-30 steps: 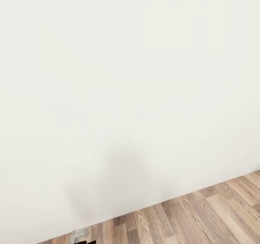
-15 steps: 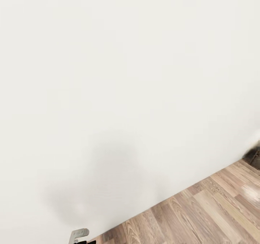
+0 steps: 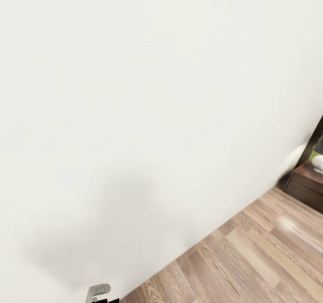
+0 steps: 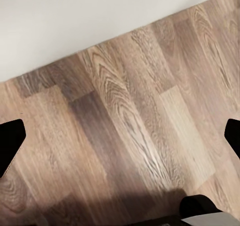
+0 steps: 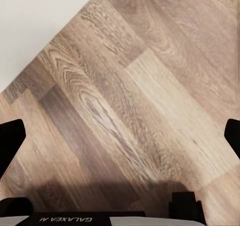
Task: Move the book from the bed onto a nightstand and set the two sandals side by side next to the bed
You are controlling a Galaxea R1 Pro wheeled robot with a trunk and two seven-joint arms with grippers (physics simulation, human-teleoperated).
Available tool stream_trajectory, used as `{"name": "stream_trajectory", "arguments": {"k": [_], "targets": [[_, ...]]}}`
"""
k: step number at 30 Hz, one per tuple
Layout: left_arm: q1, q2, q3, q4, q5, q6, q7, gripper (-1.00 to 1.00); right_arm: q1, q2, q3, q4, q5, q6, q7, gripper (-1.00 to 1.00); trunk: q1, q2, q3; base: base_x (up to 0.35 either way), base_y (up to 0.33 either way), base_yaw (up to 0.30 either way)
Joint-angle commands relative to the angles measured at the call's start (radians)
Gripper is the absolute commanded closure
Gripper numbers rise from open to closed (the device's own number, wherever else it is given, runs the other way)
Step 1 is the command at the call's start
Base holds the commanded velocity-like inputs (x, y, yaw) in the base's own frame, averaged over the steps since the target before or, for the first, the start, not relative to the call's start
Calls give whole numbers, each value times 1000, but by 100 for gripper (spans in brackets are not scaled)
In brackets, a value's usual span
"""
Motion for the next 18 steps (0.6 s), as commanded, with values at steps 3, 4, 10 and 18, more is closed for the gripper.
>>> {"name": "stream_trajectory", "arguments": {"k": [3, 4, 10, 18], "targets": [[-1, 0, 2, 1, 4, -2, -4, -100, -2, 0, -2, 5, -7, -6, 5, -100, 0, -1, -3, 224, 111, -274], [-1, 0, 2, 1, 4, -2, -4, -100, -2, 0, -2, 5, -8, -6, 5, -100, 0, -1, -3, 151, 70, -274], [-1, 0, 2, 1, 4, -2, -4, -100, -2, 0, -2, 5, -7, -6, 5, -100, 0, -1, -7, 43, 20, -274], [-1, 0, 2, 1, 4, -2, -4, -100, -2, 0, -2, 5, -7, -6, 5, -100, 0, -1, -11, 3, 1, -274]]}}
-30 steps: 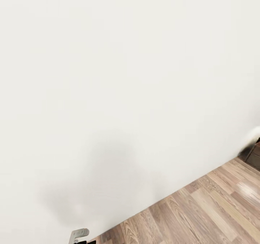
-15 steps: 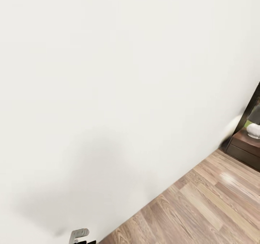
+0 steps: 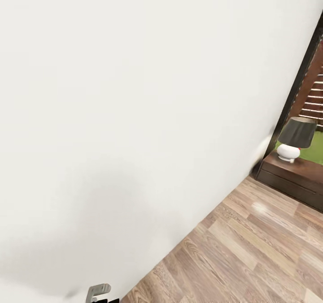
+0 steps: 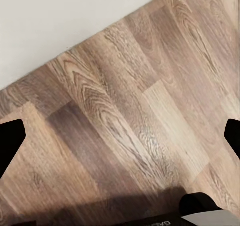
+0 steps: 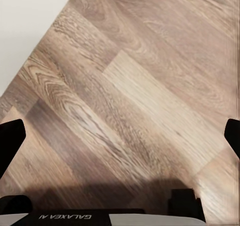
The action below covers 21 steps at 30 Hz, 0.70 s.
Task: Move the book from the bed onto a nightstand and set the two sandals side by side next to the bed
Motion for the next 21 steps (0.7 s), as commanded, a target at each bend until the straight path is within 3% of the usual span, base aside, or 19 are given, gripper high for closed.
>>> {"name": "stream_trajectory", "arguments": {"k": [1, 21], "targets": [[-1, 0, 2, 1, 4, -2, -4, -100, -2, 0, -2, 5, -8, -6, 6, -100, 0, -1, -2, 0, 0, -266], [-1, 0, 2, 1, 4, -2, -4, -100, -2, -3, -2, 5, -9, -6, 6, -100, 0, -1, -13, 0, 0, -238]]}}
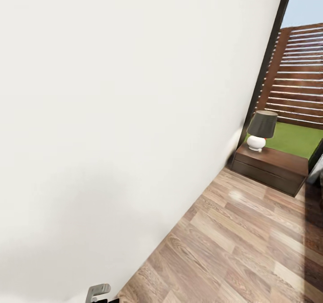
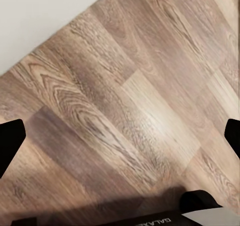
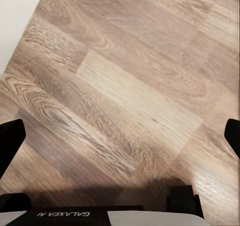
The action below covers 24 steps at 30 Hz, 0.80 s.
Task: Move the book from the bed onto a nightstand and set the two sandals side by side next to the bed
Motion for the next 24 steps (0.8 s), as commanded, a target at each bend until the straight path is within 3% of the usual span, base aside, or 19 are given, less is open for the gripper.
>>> {"name": "stream_trajectory", "arguments": {"k": [1, 24], "targets": [[-1, 0, 2, 1, 4, -2, -4, -100, -2, -1, -2, 5, -8, -6, 6, -100, 0, -1, -2, 0, 0, -251], [-1, 0, 2, 1, 4, -2, -4, -100, -2, -1, -2, 5, -8, -6, 6, -100, 0, -1, -15, 0, 0, -259]]}}
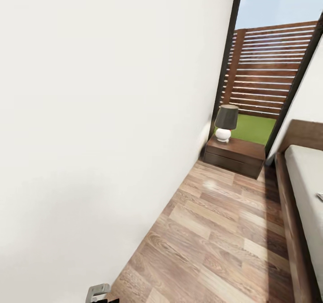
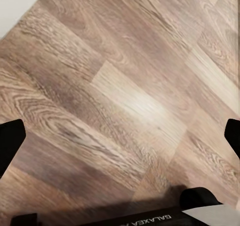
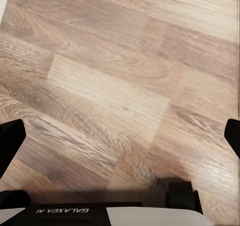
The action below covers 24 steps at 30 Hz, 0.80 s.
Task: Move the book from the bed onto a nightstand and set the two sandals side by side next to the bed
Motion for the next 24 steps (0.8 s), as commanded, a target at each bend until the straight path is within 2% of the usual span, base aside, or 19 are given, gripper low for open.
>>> {"name": "stream_trajectory", "arguments": {"k": [1, 17, 24], "targets": [[-1, 0, 2, 1, 4, -2, -4, -100, -2, 0, -2, 5, -8, -6, 6, -100, 0, -1, -2, 0, 0, -260], [-1, 0, 2, 1, 4, -2, -4, -100, -2, 0, -2, 5, -8, -10, 6, -100, 0, -1, -10, 4, 0, -260], [-1, 0, 2, 1, 4, -2, -4, -100, -2, 0, -2, 5, -8, -10, 6, -100, 0, -1, -14, 240, 0, -259]]}}
